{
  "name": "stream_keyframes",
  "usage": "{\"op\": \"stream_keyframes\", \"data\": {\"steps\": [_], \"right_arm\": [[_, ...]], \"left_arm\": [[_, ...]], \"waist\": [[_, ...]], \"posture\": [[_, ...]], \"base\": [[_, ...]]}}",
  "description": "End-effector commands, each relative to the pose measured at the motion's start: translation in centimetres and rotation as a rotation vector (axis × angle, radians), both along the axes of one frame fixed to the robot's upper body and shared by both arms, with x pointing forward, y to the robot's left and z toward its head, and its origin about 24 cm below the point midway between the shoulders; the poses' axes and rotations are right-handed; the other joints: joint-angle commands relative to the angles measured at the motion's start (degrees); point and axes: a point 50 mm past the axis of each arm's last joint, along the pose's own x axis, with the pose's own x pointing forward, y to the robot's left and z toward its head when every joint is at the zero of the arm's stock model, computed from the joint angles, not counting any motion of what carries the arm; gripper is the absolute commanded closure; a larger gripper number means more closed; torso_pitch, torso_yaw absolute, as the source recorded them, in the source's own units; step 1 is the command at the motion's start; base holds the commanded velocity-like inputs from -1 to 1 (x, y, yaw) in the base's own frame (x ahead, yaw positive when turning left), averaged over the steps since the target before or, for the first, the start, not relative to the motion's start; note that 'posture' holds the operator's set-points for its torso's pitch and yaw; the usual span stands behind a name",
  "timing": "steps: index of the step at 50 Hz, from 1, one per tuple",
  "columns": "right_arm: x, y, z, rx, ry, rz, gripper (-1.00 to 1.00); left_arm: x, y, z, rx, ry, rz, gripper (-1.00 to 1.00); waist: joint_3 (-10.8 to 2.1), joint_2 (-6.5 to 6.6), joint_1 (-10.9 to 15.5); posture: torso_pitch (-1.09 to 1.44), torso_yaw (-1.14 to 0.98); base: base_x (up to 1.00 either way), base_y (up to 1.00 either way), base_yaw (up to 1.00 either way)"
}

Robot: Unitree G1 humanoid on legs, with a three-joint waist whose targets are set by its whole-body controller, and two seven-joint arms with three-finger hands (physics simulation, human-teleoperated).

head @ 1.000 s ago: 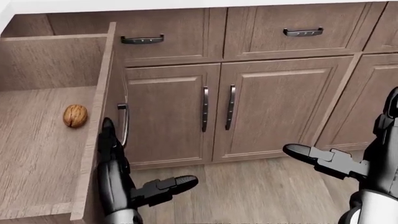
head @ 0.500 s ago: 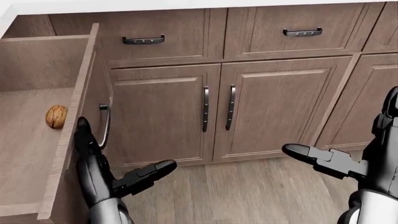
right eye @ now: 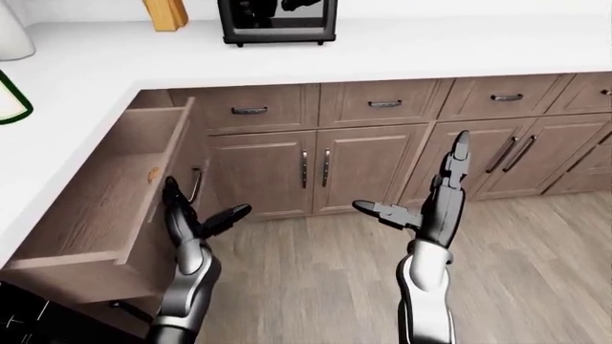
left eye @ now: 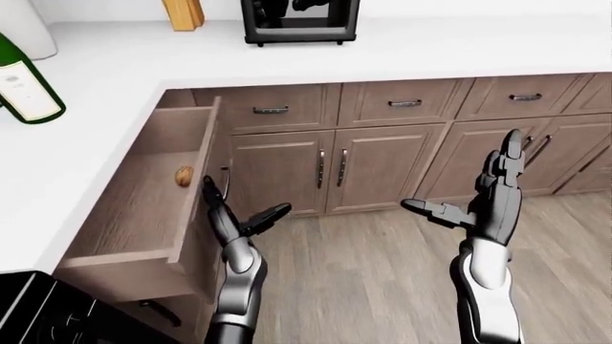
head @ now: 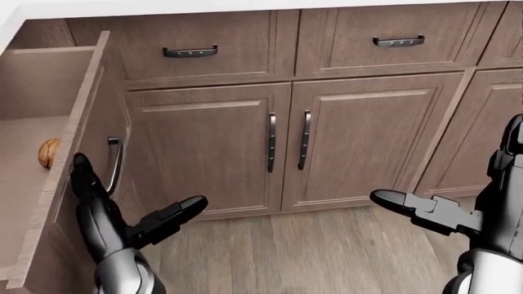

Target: Close the right drawer.

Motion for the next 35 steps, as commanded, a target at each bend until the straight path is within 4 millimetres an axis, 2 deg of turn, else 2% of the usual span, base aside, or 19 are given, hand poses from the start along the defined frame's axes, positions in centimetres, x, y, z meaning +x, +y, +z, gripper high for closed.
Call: {"op": "stream_keyframes", "data": {"steps": [1,35], "right_arm": [[-0.1,0.1,1.7,-0.026,-0.086,0.006,-1.0],[0.0,0.2,1.6,-0.027,-0.083,0.009,-1.0]], "left_arm": [[0.5,1.7,1.6,-0.018,-0.07,0.086,-1.0],[1.2,4.7,1.9,-0.042,-0.069,0.2,-1.0]], "waist": [[-1.0,-0.24,0.36],[-1.16,0.24,0.34]], "posture": [[0.0,0.0],[0.0,0.0]], "base": [[0.0,0.0,0.0],[0.0,0.0,0.0]]}}
